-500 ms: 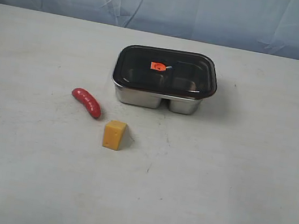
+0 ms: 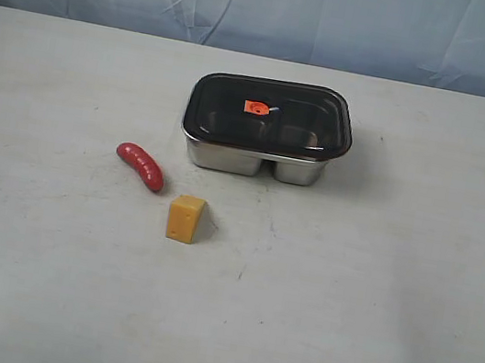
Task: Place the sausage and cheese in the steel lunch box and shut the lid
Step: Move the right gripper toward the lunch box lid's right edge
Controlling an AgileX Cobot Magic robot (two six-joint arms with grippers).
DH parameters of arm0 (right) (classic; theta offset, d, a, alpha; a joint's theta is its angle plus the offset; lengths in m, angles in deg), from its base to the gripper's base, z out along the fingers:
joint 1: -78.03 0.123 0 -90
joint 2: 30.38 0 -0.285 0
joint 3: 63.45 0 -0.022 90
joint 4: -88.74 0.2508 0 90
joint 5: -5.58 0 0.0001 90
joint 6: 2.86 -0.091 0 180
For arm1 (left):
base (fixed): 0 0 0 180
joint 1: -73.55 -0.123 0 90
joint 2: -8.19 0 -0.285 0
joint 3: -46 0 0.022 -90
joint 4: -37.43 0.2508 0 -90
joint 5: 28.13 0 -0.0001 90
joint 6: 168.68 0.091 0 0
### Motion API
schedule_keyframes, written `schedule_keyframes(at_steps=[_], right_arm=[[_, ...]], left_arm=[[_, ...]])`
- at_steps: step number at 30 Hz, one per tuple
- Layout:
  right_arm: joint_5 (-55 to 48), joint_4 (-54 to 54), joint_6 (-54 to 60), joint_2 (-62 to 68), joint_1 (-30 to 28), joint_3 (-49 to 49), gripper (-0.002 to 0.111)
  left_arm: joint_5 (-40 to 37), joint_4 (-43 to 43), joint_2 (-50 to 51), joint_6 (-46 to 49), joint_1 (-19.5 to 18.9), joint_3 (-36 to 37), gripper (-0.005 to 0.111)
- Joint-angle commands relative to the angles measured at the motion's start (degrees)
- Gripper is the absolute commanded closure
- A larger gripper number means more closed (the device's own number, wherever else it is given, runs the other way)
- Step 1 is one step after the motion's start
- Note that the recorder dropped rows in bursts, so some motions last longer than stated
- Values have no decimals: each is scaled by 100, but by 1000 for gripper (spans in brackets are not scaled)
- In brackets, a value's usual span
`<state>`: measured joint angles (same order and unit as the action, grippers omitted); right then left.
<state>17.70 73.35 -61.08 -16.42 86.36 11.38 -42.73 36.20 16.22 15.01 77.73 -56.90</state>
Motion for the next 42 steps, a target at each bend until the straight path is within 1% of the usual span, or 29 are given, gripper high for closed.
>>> schedule_keyframes(at_steps=[1, 2, 3, 4, 5, 6, 8, 9, 12, 14, 15, 17, 18, 20, 22, 24, 25, 26, 28, 29, 31, 32, 35, 37, 39, 42], right_arm=[[-1003, -525, 1013, 1891, -34, -828, 109], [-963, -535, 1013, 2406, -34, -996, 109], [-947, -535, 1013, 3490, -23, -1381, 109], [-947, -535, 979, 4064, -23, -1621, 109], [-938, -517, 847, 5022, -10, -2103, 109], [-938, -517, 847, 5605, 40, -2334, 109], [-955, -671, 847, 6781, 205, -3035, 109], [-1046, -729, 847, 7596, 407, -3487, 109], [-1295, -793, 862, 8511, 648, -4225, 109], [-1254, -793, 862, 8929, 710, -4641, 109], [-1211, -793, 862, 8983, 710, -4769, 109], [-1376, -1267, 1130, 8995, 710, -5123, 109], [-1720, -1462, 1242, 8984, 710, -5324, 109], [-2825, -1563, 1671, 8985, 733, -5824, 109], [-4365, -1487, 2319, 9012, 733, -6438, 109], [-5814, -1154, 3032, 9088, 687, -7009, 109], [-6321, -715, 3567, 9099, 618, -7287, 109], [-6583, -158, 4173, 9099, 547, -7493, 109], [-6915, 1735, 5689, 9075, 227, -7862, 109], [-6970, 2800, 6223, 9075, 64, -7971, 109], [-7142, 4886, 7528, 9075, -402, -8020, 109], [-7240, 5671, 8155, 9132, -636, -7998, 109], [-7867, 7094, 9089, 9501, -1302, -7877, 109], [-8207, 7774, 9490, 9879, -1537, -7666, 109], [-8207, 8488, 10029, 10213, -1568, -7335, 109], [-8207, 8873, 10715, 10675, -1435, -6975, 109]], left_arm=[[89, 1, -24, -7, -8, 12, 107], [89, 1, -24, -7, -8, 12, 107], [89, 1, -24, -7, -8, 12, 107], [89, 1, -24, -7, -8, 12, 107], [89, 1, -24, -7, -8, 12, 107], [89, 1, -24, -7, -8, 12, 107], [89, 1, -24, -7, -8, 12, 107], [89, 1, -24, -7, -8, 12, 107], [89, 1, -24, -7, -8, 12, 107], [89, 1, -24, -7, -8, 12, 107], [89, 1, -24, -7, -8, 12, 107], [89, 1, -24, -7, -8, 12, 107], [89, 1, -24, -7, -8, 12, 107], [89, 1, -24, -7, -8, 12, 107], [89, 1, -24, -7, -8, 12, 107], [89, 1, -24, -7, -8, 12, 107], [89, 1, -24, -7, -8, 12, 107], [89, 1, -24, -7, -8, 12, 107], [89, 1, -24, -7, -8, 12, 107], [89, 1, -24, -7, -8, 12, 107], [89, 46, -24, -7, -8, 12, 107], [89, 46, -24, -7, -8, 12, 107], [89, 75, -24, -7, -8, 12, 107], [89, 75, -24, -7, -8, 12, 107], [89, 75, -24, -7, -8, 12, 107], [89, 88, -24, -7, -8, 12, 107]])
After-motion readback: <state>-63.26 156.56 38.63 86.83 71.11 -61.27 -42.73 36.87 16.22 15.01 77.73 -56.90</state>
